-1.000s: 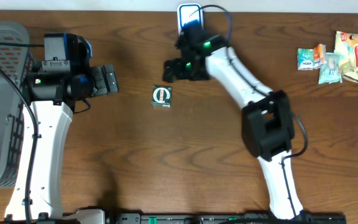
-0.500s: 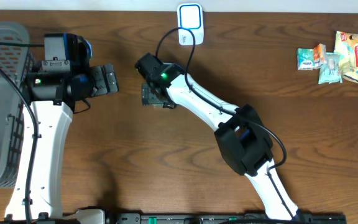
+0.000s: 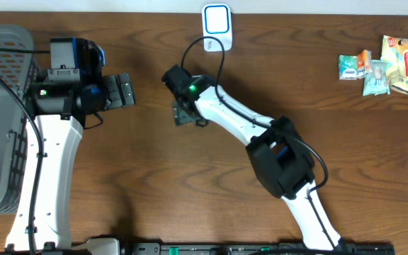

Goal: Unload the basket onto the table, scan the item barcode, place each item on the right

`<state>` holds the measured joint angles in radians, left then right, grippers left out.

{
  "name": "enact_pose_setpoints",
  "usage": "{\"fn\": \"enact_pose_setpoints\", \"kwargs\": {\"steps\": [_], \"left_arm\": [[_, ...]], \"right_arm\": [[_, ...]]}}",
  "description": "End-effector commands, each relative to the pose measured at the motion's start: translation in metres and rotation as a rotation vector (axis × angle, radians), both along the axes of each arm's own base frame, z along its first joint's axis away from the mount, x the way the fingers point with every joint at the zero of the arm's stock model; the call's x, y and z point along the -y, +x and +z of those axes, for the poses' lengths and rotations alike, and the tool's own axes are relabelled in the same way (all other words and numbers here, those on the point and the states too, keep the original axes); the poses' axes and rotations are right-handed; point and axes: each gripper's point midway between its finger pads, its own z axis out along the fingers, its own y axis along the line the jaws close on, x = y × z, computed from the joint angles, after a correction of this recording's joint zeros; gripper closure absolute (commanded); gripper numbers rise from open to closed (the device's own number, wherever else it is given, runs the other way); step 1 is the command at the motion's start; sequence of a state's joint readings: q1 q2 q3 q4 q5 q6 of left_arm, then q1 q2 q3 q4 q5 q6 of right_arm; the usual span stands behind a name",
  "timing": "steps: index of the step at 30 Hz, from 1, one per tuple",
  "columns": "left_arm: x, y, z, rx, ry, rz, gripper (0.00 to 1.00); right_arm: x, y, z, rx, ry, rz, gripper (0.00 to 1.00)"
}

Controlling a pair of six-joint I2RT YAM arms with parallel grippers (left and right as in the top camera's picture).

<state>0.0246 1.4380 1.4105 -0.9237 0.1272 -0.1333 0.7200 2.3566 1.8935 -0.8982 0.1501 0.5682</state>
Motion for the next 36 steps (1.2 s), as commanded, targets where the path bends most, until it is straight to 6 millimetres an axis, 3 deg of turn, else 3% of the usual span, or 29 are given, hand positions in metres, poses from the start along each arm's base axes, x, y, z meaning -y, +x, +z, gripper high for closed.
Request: {"fn": "enact_pose_setpoints", "kwargs": {"steps": [1,7,12,17,18,22,26,27,28,29,36], "left_arm": [[-0.003,-0.001,0.0,-0.001,0.008,0.006,0.02],[-0.003,-0.001,0.0,-0.002,0.009,0.006,0.02],[-0.003,-0.001,0.0,-0.001,0.009,0.006,0.02],[-0.003,-0.001,0.0,-0.002,0.009,0.006,0.02],[-0.003,-0.001,0.0,-0.001,0.009,0.006,0.02],[-0.003,-0.001,0.0,-0.001,0.009,0.006,0.02],[-0.003,-0.001,0.0,-0.001,0.009,0.006,0.02],[-0.003,-0.001,0.0,-0.001,0.009,0.006,0.02],[-0.003,-0.001,0.0,-0.001,0.009,0.006,0.02],[-0.003,-0.001,0.0,-0.001,0.009,0.006,0.03],[-0.003,-0.001,0.0,-0.001,0.009,0.006,0.02]], "right_arm": [[0.039,0.02,0.026,0.019,-0.039,0.036,0.13],[0.088,0.025,0.044,-0.076,0.037,-0.151,0.17],[0.064,0.027,0.065,-0.136,0.286,-0.134,0.14],[0.046,0.051,0.075,-0.051,0.381,-0.196,0.14],[0.044,0.064,0.078,0.015,0.382,-0.235,0.2],[0.053,0.078,0.078,0.119,0.319,-0.397,0.43],[0.041,0.085,0.073,0.174,0.327,-0.386,0.6],[0.032,0.085,0.069,0.183,0.339,-0.372,0.82],[0.027,0.084,0.064,0.185,0.339,-0.361,0.94],[0.02,0.083,0.057,0.184,0.339,-0.348,0.99],[0.022,0.078,0.01,0.131,0.272,-0.352,0.99]]}}
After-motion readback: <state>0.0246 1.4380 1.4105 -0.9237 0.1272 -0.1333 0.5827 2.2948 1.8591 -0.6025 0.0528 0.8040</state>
